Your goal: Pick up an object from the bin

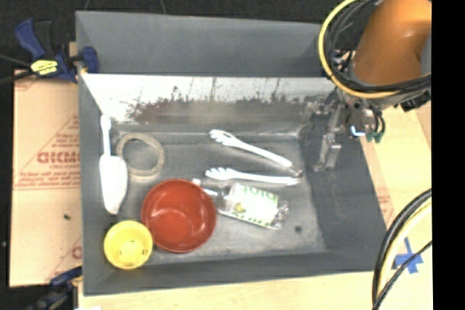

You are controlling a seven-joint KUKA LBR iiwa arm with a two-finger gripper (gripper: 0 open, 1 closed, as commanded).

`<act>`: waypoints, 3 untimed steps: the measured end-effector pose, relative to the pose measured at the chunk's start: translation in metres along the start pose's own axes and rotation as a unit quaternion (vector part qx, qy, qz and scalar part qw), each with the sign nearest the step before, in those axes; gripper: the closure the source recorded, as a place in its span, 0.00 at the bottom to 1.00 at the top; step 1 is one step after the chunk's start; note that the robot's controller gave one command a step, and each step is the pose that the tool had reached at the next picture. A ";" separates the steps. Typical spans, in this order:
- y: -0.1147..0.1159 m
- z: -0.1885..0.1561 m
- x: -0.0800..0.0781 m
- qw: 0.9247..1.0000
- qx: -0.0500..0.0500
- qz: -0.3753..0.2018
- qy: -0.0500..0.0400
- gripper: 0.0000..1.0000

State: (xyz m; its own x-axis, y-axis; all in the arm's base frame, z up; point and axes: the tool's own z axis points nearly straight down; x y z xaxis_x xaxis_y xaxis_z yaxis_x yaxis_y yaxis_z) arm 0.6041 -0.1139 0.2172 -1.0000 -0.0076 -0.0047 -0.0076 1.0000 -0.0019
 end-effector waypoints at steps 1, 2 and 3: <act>0.000 0.000 0.000 1.000 0.000 0.000 0.000 0.00; 0.013 0.045 -0.016 0.997 0.000 -0.080 -0.001 0.00; 0.008 0.056 -0.011 0.993 0.000 -0.116 -0.001 0.00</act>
Offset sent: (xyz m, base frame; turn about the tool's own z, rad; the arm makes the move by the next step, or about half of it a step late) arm 0.0158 0.0142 -0.0471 -0.1675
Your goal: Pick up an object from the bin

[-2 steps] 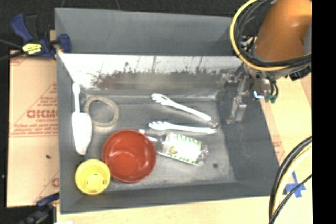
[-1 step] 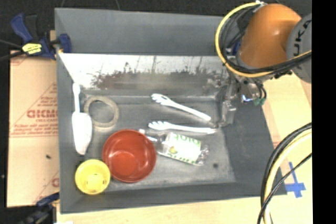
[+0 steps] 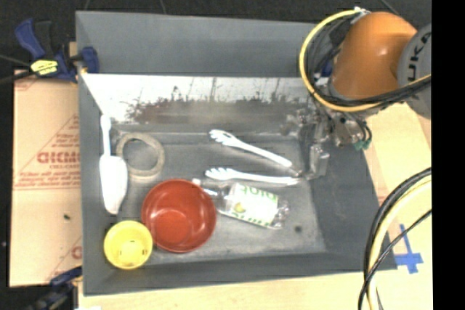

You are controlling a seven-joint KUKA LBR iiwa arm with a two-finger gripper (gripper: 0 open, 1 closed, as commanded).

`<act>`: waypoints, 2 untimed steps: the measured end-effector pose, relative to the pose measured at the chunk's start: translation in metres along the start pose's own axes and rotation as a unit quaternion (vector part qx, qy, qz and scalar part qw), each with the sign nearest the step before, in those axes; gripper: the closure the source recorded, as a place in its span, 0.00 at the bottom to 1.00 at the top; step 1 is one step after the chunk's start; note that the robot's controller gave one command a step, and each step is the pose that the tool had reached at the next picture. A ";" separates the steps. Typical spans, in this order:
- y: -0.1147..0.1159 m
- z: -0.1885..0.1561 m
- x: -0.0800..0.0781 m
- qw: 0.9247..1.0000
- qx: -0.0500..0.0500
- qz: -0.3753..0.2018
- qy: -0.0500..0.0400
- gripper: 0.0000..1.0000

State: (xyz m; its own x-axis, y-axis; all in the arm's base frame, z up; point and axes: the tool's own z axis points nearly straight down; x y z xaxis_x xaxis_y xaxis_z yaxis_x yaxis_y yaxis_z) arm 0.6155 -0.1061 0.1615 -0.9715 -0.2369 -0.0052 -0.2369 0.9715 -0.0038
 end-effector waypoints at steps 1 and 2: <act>0.029 0.054 0.010 1.000 -0.001 -0.029 0.001 0.00; 0.022 0.054 0.007 0.999 0.001 -0.046 -0.003 0.00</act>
Offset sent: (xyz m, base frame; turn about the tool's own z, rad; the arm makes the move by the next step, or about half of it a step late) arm 0.0018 -0.0148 -0.0756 -0.2390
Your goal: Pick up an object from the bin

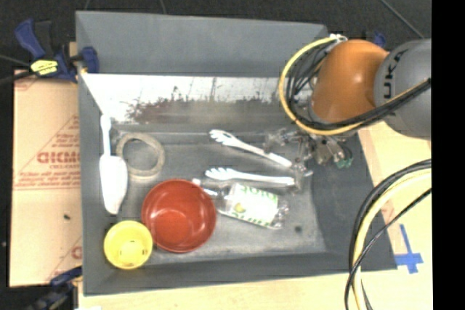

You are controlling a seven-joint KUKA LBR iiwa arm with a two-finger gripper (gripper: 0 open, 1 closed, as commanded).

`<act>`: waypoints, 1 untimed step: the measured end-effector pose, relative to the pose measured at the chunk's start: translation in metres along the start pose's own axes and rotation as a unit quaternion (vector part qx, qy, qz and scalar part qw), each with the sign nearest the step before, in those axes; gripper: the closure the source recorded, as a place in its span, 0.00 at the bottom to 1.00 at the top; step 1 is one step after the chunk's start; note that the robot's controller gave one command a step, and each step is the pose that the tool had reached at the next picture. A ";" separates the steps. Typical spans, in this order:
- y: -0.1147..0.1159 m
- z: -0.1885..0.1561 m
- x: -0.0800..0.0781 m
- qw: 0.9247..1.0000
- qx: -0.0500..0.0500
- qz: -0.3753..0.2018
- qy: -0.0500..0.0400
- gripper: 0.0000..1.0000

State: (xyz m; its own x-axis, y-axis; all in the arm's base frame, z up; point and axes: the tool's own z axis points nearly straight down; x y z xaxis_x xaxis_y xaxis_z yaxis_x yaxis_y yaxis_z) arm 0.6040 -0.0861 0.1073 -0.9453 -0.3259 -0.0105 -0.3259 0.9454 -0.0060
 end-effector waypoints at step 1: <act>-0.019 0.005 -0.024 0.998 0.000 -0.055 -0.002 0.00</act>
Offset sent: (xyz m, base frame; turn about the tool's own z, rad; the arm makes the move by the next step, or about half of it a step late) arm 0.0110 -0.0058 -0.0373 -0.2834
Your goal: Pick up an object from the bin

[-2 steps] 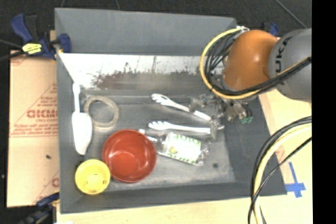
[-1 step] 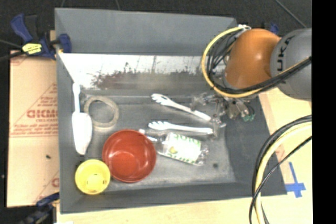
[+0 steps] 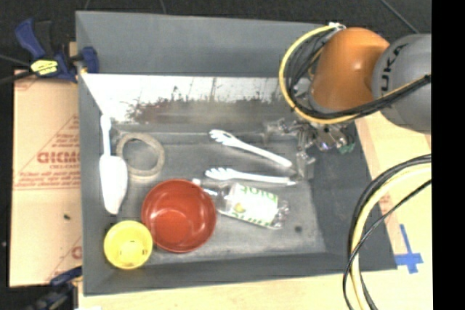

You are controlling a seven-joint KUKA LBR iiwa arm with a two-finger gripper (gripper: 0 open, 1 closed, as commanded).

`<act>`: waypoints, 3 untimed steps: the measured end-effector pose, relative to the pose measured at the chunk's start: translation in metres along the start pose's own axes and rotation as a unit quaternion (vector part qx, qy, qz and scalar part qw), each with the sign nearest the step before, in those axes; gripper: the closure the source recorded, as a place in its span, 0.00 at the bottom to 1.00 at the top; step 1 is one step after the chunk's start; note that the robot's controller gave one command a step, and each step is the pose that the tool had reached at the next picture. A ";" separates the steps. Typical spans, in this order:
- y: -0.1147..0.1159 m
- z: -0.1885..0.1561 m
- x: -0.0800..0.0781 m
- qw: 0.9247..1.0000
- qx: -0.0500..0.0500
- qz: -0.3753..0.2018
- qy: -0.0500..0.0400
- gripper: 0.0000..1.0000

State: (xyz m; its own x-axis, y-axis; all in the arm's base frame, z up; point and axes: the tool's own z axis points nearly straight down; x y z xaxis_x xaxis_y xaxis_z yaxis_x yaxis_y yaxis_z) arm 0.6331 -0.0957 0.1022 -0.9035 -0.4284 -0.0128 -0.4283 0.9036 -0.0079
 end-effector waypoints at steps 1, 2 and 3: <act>0.009 0.029 0.013 0.996 0.003 -0.084 -0.002 0.00; 0.004 0.028 -0.010 0.990 0.004 -0.139 -0.005 0.00; -0.007 0.029 0.014 0.987 0.007 -0.162 -0.006 0.00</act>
Offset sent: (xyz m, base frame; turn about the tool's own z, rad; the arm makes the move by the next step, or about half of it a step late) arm 0.0049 0.0095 -0.0320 -0.2831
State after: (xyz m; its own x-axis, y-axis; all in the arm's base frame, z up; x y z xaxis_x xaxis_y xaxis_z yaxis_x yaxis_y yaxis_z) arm 0.6236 -0.1083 0.0732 -0.7192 -0.6945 -0.0192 -0.6940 0.7195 -0.0281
